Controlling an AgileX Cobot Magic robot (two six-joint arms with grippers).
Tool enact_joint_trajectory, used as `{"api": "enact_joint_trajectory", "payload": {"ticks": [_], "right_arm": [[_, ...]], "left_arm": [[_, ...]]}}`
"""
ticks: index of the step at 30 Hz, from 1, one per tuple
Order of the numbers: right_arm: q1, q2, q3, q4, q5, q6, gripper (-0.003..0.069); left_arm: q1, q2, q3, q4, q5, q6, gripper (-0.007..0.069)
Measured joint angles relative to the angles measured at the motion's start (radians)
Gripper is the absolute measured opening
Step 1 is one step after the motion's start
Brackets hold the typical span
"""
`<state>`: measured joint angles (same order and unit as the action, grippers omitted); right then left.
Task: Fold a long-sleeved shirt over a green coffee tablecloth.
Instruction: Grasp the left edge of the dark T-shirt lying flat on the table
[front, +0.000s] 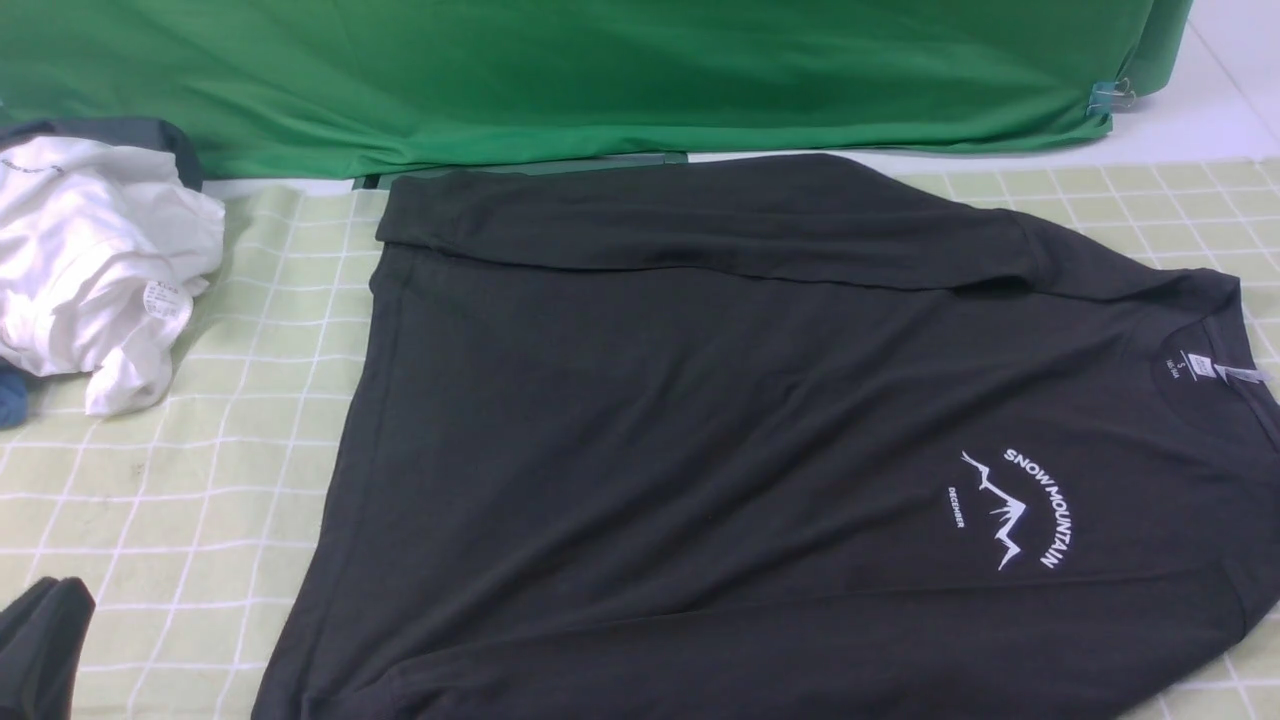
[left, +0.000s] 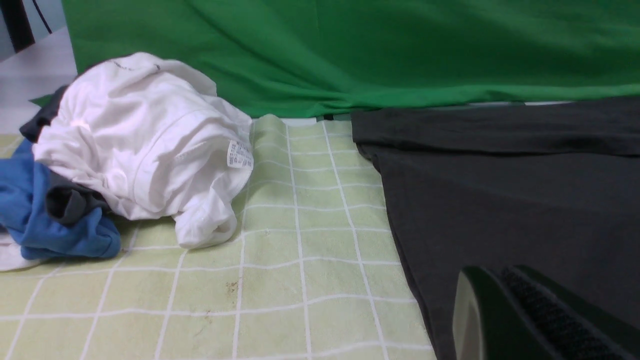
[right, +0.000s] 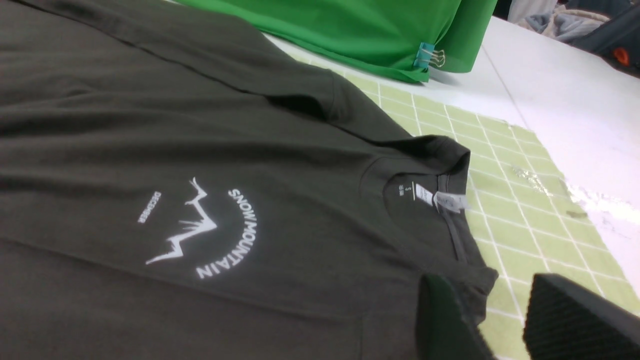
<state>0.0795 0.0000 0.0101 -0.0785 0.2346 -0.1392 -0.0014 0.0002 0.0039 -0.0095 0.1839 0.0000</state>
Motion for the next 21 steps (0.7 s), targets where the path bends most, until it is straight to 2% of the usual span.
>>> {"api": "enact_joint_trajectory", "payload": {"ticks": [2,4,6,8,10,11,15,21], "right_arm": [[0.000,0.000,0.000,0.000,-0.016,0.000,0.0245],[0.000,0.000,0.000,0.005,-0.046,0.009,0.0245],[0.000,0.000,0.000,0.053,-0.077,0.087,0.0245],[0.000,0.000,0.000,0.168,-0.103,0.256,0.0245],[0.000,0.000,0.000,0.268,-0.113,0.475,0.0245],[0.000,0.000,0.000,0.292,-0.115,0.546,0.0245],[0.000,0.000,0.000,0.326,-0.118,0.755,0.0245],[0.000,0.000,0.000,0.334,-0.130,0.809,0.0245]], "left_arm": [[0.000,0.000,0.000,-0.030,-0.017,0.000,0.0036],[0.000,0.000,0.000,-0.158,-0.060,-0.044,0.0036],[0.000,0.000,0.000,-0.315,-0.089,-0.121,0.0036],[0.000,0.000,0.000,-0.519,-0.102,-0.260,0.0036],[0.000,0.000,0.000,-0.658,-0.100,-0.367,0.0036],[0.000,0.000,0.000,-0.704,-0.100,-0.405,0.0036],[0.000,0.000,0.000,-0.719,-0.105,-0.443,0.0036],[0.000,0.000,0.000,-0.675,-0.136,-0.453,0.0036]]}}
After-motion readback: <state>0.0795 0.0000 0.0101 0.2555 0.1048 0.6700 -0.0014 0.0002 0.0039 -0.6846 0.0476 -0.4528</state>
